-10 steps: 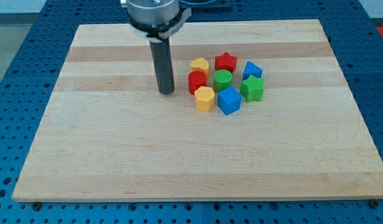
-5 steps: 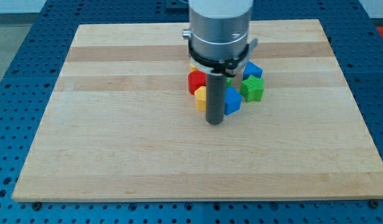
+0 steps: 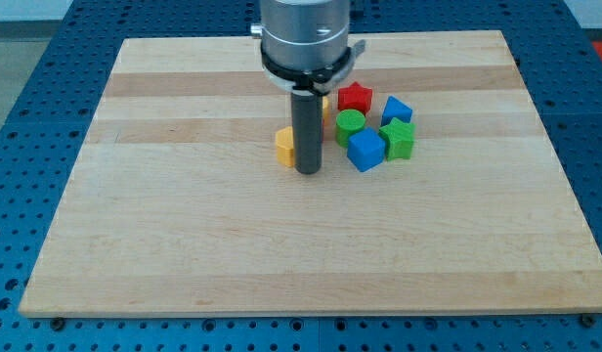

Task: Move the yellow hexagon towards the top left corner of the board

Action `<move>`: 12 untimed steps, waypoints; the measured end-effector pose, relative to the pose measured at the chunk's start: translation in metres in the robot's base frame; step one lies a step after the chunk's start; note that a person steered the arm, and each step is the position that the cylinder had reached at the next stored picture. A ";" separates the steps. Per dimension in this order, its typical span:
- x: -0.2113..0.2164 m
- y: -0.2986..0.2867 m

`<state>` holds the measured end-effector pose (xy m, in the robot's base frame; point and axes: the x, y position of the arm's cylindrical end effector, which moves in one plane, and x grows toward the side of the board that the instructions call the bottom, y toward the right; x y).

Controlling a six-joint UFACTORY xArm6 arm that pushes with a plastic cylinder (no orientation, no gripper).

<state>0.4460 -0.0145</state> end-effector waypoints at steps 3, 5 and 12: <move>-0.039 -0.041; -0.082 -0.041; -0.130 -0.103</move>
<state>0.3163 -0.1177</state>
